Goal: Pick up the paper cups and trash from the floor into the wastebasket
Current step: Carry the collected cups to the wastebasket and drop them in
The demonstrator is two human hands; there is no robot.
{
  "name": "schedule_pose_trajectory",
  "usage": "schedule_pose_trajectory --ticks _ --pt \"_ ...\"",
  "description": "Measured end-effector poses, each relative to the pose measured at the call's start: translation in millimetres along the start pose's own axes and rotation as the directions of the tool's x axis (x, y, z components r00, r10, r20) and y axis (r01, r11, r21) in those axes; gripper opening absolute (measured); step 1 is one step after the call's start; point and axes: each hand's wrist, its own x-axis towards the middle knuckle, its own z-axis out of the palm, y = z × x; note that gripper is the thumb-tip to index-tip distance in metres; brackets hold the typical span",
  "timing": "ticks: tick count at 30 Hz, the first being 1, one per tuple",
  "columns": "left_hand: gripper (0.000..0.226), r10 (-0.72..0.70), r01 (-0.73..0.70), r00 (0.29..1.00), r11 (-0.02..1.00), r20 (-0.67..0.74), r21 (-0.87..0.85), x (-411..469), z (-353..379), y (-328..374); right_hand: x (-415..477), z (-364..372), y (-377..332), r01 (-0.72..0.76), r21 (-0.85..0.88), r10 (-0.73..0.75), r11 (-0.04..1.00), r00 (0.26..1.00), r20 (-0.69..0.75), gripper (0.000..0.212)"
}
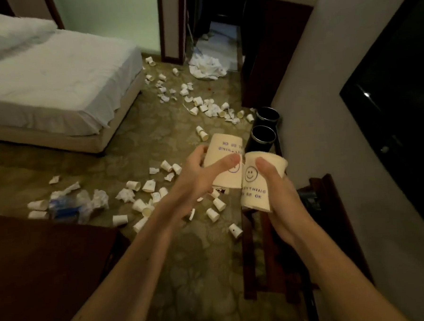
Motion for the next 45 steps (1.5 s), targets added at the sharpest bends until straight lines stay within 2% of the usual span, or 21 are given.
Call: schedule_pose_trajectory --ticks 4,9,12,16,22,30,38,45 --pt "0.06 0.034 -0.033 0.996 0.999 0.088 -0.008 16 -7 36 10 2 -45 0.066 -0.061 -0.062 0.996 0.996 0.058 0.066" --pt "0.066 -0.035 0.046 0.989 0.996 0.141 -0.076 43 -16 31 40 -12 -37 -0.002 0.034 0.002 0.999 1.0 0.009 0.073" --pt "0.085 -0.145 0.163 0.985 0.961 0.094 -0.224 69 -19 17 75 -20 -23 -0.079 0.072 0.081 0.994 0.997 -0.021 0.076" --pt "0.071 -0.216 0.208 0.976 0.948 -0.007 -0.241 115 -23 2 135 -26 -15 -0.156 0.03 0.154 0.987 0.987 0.043 0.073" --pt "0.068 -0.285 0.222 0.942 0.927 -0.18 -0.303 170 -41 -8 218 -13 -16 -0.241 -0.03 0.242 0.97 0.95 0.196 0.071" --pt "0.063 -0.328 0.242 0.913 0.914 -0.242 -0.327 263 -82 -13 336 36 -28 -0.31 -0.014 0.305 0.951 0.924 0.229 0.064" --pt "0.072 -0.317 0.292 0.946 0.923 -0.064 -0.252 419 -114 7 454 69 -69 -0.208 0.054 0.209 0.977 0.978 -0.01 0.08" --pt "0.064 -0.254 0.273 0.957 0.952 0.137 -0.14 526 -98 46 512 63 -111 -0.127 0.17 0.155 0.977 0.975 -0.16 0.084"
